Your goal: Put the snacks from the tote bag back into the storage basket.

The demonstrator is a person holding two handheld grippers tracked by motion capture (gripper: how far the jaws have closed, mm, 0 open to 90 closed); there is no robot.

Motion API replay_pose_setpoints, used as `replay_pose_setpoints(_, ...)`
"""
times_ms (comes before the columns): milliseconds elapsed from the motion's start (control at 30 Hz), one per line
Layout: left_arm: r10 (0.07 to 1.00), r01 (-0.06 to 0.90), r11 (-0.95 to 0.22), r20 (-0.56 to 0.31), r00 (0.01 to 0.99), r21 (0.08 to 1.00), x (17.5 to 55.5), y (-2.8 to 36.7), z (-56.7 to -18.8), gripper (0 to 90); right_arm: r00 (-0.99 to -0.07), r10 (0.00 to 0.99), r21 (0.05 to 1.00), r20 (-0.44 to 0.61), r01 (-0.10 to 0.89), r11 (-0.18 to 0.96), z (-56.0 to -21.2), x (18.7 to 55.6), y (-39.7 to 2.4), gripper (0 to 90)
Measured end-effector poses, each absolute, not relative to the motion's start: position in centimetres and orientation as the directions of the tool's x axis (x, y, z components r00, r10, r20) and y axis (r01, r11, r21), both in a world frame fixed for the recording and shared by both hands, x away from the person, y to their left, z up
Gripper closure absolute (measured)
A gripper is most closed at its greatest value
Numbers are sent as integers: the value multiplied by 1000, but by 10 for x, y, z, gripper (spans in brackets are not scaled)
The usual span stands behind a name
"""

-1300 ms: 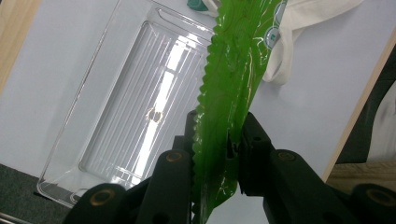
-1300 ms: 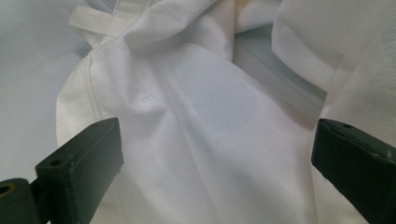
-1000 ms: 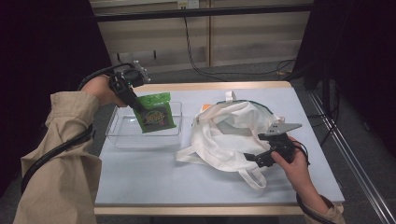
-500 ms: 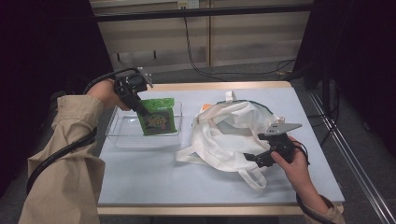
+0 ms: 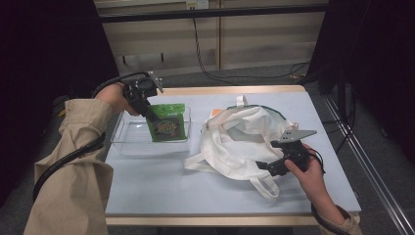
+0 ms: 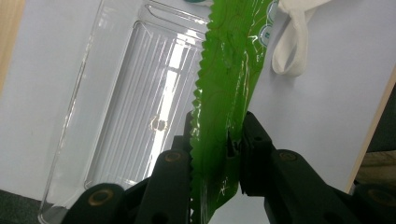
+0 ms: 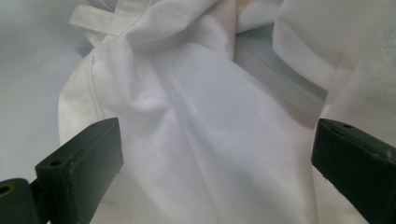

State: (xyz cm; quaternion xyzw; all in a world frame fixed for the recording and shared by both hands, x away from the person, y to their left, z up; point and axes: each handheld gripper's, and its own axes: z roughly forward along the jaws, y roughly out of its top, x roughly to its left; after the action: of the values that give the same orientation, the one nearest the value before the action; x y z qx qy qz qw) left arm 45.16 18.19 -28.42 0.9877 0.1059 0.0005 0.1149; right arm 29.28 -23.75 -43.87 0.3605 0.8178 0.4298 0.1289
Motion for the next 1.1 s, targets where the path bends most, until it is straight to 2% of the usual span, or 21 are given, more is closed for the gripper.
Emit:
replay_pose_setpoints(433, 183, 187, -956, -39, 982, 225, 451, 184, -317, 751, -703, 704, 792, 97, 483, 373, -440, 290, -239, 17)
replay_pose_setpoints(500, 203, 205, -944, -35, 979, 257, 449, 186, -326, 732, -705, 702, 792, 99, 483, 373, -441, 289, -238, 16)
replay_pose_setpoints(567, 196, 203, -949, -54, 979, 240, 450, 188, -330, 706, -705, 703, 788, 97, 486, 378, -441, 289, -238, 15)
replay_pose_setpoints(600, 223, 233, -937, -67, 973, 262, 448, 188, -334, 699, -704, 704, 789, 96, 485, 377, -441, 290, -237, 14)
replay_pose_setpoints(633, 200, 208, -946, -59, 978, 250, 449, 188, -337, 691, -703, 704, 789, 96, 485, 377, -441, 290, -237, 14)
replay_pose_setpoints(733, 203, 213, -945, -68, 977, 247, 449, 190, -340, 678, -704, 703, 789, 98, 486, 377, -440, 290, -236, 14)
replay_pose_setpoints(800, 267, 282, -913, -91, 959, 296, 446, 192, -343, 666, -704, 704, 790, 94, 483, 378, -440, 291, -235, 13)
replay_pose_setpoints(867, 271, 284, -909, -85, 959, 305, 445, 193, -344, 609, -704, 704, 791, 94, 482, 376, -440, 291, -235, 11)
replay_pose_setpoints(967, 283, 293, -907, -80, 956, 302, 446, 196, -344, 438, -707, 701, 789, 92, 482, 382, -440, 292, -234, 8)
replay_pose_setpoints(1000, 304, 316, -892, -87, 949, 325, 443, 196, -345, 422, -707, 701, 788, 91, 482, 383, -440, 292, -233, 8)
replay_pose_setpoints(1100, 303, 312, -896, -79, 950, 315, 443, 197, -344, 354, -707, 701, 790, 90, 480, 382, -440, 292, -233, 8)
